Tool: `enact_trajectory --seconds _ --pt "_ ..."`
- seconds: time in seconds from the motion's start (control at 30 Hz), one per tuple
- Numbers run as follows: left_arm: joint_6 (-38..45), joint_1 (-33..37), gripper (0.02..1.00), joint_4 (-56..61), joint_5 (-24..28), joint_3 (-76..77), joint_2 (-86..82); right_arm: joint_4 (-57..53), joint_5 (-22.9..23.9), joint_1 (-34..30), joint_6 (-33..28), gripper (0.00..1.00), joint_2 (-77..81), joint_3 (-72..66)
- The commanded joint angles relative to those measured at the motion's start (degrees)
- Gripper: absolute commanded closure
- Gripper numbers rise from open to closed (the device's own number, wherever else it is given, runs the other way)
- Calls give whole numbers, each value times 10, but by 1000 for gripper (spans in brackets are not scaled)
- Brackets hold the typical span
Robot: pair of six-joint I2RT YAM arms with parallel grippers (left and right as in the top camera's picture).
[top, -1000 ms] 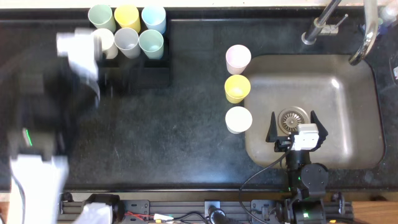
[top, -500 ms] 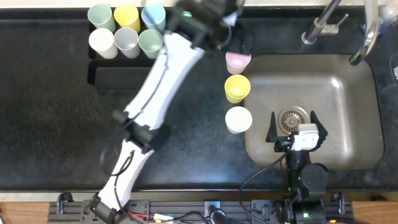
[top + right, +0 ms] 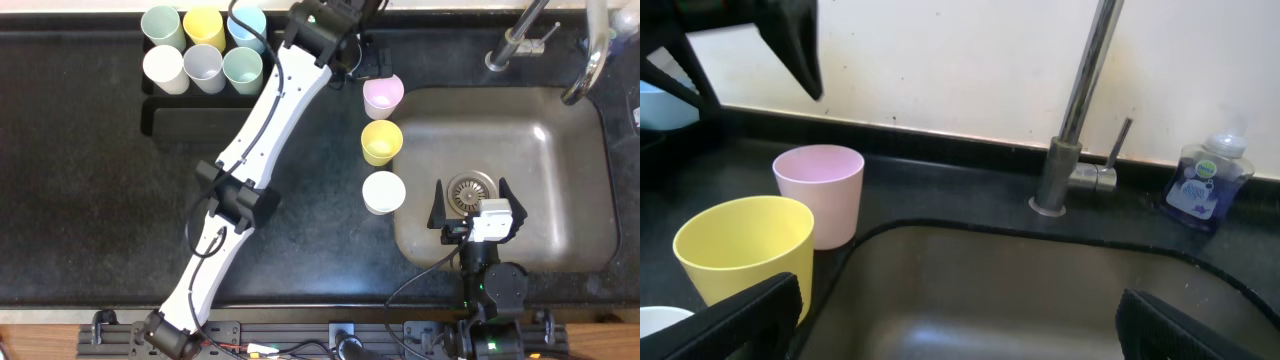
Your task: Store Cups
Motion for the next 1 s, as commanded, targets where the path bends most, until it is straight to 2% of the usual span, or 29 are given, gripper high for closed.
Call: enact_trajectory --seconds 0.03,0.9,0.93,1.0 --pt "-41 -3 18 5 -4 14 27 3 2 2 0 3 -4 -7" --pt "-44 -2 18 5 12 14 67 3 2 2 0 5 -4 -7" --pt "-44 -2 91 5 12 14 67 3 2 2 0 5 -4 -7" --pt "-45 -2 619 4 12 14 67 3 2 2 0 3 -4 -7"
